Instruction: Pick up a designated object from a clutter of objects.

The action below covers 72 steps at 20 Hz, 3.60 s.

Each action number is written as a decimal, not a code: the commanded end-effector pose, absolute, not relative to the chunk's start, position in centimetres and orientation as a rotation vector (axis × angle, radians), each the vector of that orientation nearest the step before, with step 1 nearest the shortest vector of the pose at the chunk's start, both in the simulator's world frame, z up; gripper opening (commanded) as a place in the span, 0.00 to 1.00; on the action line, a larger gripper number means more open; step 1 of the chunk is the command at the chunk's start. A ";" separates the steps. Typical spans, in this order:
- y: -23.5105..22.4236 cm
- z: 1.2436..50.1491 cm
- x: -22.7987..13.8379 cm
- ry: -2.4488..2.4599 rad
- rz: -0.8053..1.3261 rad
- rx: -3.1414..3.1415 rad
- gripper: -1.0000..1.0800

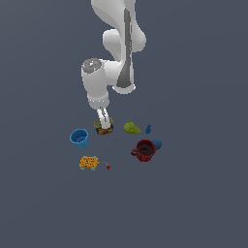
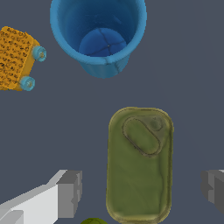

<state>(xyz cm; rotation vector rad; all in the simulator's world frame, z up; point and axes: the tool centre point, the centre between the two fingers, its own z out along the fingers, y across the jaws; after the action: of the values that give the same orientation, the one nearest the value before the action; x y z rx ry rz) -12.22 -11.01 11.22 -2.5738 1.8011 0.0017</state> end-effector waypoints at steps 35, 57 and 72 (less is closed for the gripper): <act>-11.2 5.9 -12.6 1.839 0.000 -2.548 0.00; -9.2 11.4 -12.8 1.840 0.000 -2.548 0.00; -5.2 23.6 -13.0 1.843 -0.004 -2.551 0.00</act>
<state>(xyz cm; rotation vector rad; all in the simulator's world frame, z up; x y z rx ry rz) -13.01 -5.65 22.13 -2.5515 1.8437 0.0001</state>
